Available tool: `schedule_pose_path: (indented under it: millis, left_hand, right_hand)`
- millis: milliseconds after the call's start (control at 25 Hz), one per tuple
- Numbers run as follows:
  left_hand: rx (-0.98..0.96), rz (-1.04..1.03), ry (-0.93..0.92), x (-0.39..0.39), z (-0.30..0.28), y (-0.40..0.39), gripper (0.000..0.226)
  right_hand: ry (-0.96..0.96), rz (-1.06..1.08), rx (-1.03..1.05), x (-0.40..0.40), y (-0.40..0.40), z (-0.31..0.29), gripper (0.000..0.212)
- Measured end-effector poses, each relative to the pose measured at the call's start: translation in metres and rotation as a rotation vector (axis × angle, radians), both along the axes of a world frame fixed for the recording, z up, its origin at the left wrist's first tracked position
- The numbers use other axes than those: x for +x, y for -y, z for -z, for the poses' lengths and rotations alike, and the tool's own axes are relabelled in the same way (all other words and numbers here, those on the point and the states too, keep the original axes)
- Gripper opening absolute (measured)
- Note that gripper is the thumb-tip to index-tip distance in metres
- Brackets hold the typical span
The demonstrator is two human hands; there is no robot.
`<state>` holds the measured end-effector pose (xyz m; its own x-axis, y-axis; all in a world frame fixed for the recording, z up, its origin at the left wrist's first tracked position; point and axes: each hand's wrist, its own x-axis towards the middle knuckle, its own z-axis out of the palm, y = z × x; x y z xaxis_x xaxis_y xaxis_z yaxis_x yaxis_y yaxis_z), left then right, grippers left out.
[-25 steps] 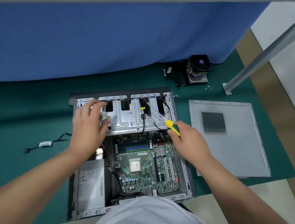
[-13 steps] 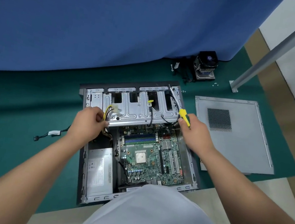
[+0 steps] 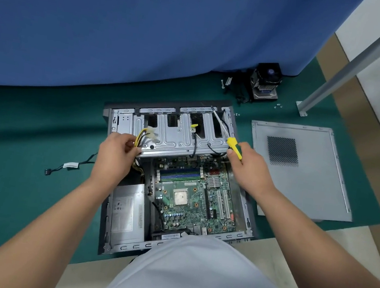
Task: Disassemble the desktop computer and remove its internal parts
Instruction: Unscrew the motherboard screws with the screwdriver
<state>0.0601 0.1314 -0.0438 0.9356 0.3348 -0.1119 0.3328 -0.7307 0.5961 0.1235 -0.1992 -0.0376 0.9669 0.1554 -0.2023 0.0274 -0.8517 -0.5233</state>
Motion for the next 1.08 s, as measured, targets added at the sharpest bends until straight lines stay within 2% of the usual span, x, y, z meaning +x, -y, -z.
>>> schedule_pose_path:
  millis: [120, 200, 320, 400, 480, 640, 760, 880, 960, 1080]
  left_hand:
    - [-0.055, -0.002, 0.052, -0.016, 0.007, 0.013, 0.044]
    - [-0.042, 0.025, 0.078, -0.029, 0.011, 0.026, 0.051]
    - [0.145, 0.082, 0.092, -0.047, 0.017, 0.043, 0.055]
    - [0.254, 0.133, 0.116, -0.057, 0.024, 0.052, 0.050]
    - [0.318, 0.183, 0.097, -0.066, 0.031, 0.058, 0.042]
    - [0.469, 0.307, -0.027, -0.071, 0.034, 0.058, 0.044]
    - [0.589, 0.422, -0.347, -0.060, 0.027, 0.061, 0.033]
    - [0.580, 0.495, -0.633, -0.044, 0.019, 0.061, 0.023]
    - [0.606, 0.530, -0.721, -0.035, 0.014, 0.066, 0.022]
    - [0.756, 0.645, -0.763, -0.026, 0.008, 0.076, 0.028]
  right_hand:
    - [-0.149, 0.273, 0.409, 0.002, 0.018, 0.002, 0.023]
    - [-0.123, 0.458, 0.503, 0.001, 0.033, 0.014, 0.011]
    - [-0.228, 0.564, 0.359, 0.003, 0.051, 0.044, 0.015]
    - [-0.364, 0.543, 0.149, 0.011, 0.060, 0.066, 0.022]
    - [-0.454, 0.524, 0.031, 0.023, 0.062, 0.080, 0.023]
    - [-0.505, 0.429, -0.122, 0.040, 0.056, 0.101, 0.024]
    - [-0.494, 0.391, -0.179, 0.041, 0.056, 0.108, 0.023]
    - [-0.481, 0.364, -0.197, 0.038, 0.056, 0.105, 0.032]
    - [-0.449, 0.360, -0.156, 0.035, 0.055, 0.095, 0.043]
    - [-0.257, 0.351, 0.069, 0.024, 0.051, 0.064, 0.046]
